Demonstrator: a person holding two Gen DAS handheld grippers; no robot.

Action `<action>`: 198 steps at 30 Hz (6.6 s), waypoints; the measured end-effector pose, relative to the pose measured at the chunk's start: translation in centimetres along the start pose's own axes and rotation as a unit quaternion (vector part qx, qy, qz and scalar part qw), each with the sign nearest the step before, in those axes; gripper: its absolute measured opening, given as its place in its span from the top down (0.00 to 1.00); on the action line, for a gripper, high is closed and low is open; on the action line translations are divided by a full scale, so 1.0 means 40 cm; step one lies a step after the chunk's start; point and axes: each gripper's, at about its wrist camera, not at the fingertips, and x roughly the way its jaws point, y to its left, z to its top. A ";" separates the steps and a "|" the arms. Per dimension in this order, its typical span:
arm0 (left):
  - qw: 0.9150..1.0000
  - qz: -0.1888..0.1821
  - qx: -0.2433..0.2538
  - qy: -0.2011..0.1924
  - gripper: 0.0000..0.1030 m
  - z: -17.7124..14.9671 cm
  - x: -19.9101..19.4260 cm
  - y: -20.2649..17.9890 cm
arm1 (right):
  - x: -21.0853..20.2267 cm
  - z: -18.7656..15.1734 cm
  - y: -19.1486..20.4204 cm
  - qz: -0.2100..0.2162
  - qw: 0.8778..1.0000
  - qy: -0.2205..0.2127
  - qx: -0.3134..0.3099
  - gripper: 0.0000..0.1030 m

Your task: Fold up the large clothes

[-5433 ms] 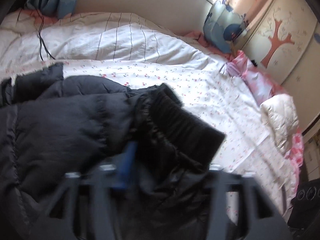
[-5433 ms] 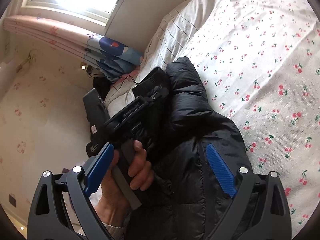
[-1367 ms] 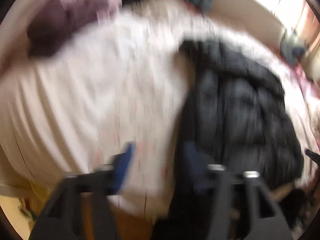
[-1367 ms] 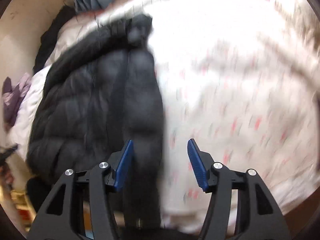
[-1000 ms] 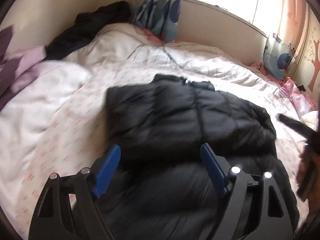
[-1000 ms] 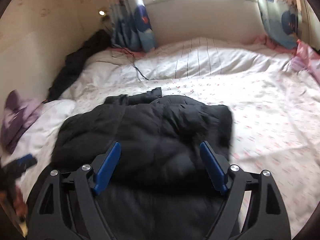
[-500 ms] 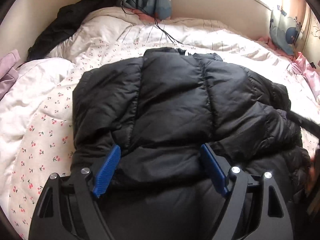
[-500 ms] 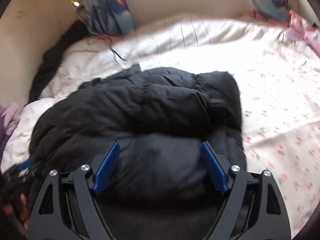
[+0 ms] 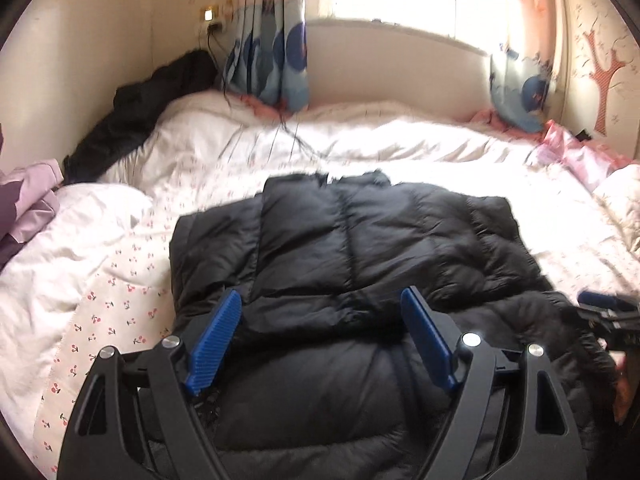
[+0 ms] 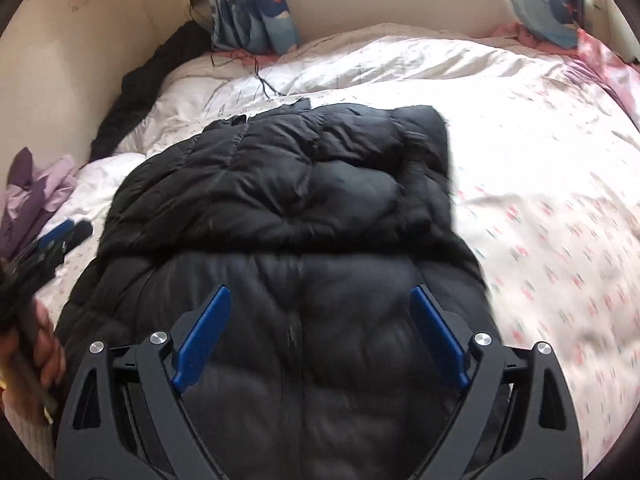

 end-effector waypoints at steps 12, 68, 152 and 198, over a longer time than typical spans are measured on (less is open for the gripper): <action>0.999 -0.021 0.022 -0.037 0.23 0.001 -0.071 -0.019 | -0.070 -0.158 -0.179 0.003 0.994 0.057 0.088 0.15; 0.908 -0.199 -0.278 0.243 0.60 -0.448 -0.249 0.478 | -0.173 -0.369 -0.231 0.213 0.955 0.187 0.088 0.69; 0.853 -0.395 -0.318 0.125 0.83 -0.461 -0.679 0.504 | -0.555 -0.501 -0.314 0.523 0.830 -0.071 0.179 0.91; 0.870 -0.307 -0.386 0.011 0.83 0.029 0.007 0.538 | 0.082 0.181 -0.352 0.417 0.861 -0.097 0.276 0.90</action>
